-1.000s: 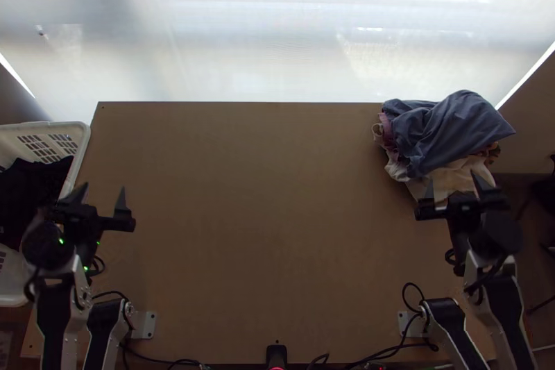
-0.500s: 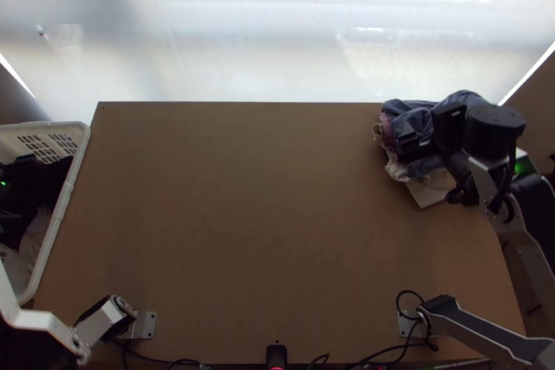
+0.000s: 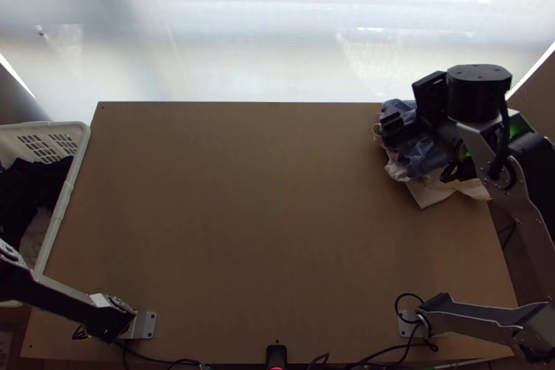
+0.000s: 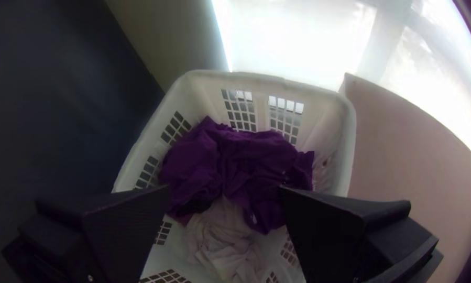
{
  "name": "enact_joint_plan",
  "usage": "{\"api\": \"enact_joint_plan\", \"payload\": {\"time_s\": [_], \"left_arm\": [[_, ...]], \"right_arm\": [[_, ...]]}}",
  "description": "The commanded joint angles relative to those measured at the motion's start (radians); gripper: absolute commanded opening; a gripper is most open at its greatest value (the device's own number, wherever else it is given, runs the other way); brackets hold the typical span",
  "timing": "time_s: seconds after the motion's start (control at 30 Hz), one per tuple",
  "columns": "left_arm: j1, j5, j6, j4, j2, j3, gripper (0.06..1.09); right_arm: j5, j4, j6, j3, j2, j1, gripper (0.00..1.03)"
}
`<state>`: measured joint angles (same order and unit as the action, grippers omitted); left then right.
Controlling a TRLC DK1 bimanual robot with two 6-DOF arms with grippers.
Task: Fold the t-shirt
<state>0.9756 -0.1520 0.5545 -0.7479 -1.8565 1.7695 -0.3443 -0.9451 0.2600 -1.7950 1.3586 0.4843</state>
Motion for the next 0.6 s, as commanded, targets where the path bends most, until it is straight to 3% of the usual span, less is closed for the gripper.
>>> {"api": "enact_joint_plan", "payload": {"time_s": [0.0, 0.37, 0.57], "left_arm": [[0.054, 0.042, 0.116, -0.018, -0.306, 0.215, 1.03], [0.103, 0.150, 0.294, 0.005, -0.649, 0.492, 1.03], [0.114, 0.212, 0.389, 0.070, -0.742, 0.498, 1.03]], "right_arm": [[-0.001, -0.032, 0.030, -0.055, 0.056, 0.017, 0.98], [-0.002, -0.080, 0.021, -0.076, 0.080, 0.011, 0.98], [-0.005, -0.098, 0.015, -0.086, 0.085, 0.008, 0.98]]}}
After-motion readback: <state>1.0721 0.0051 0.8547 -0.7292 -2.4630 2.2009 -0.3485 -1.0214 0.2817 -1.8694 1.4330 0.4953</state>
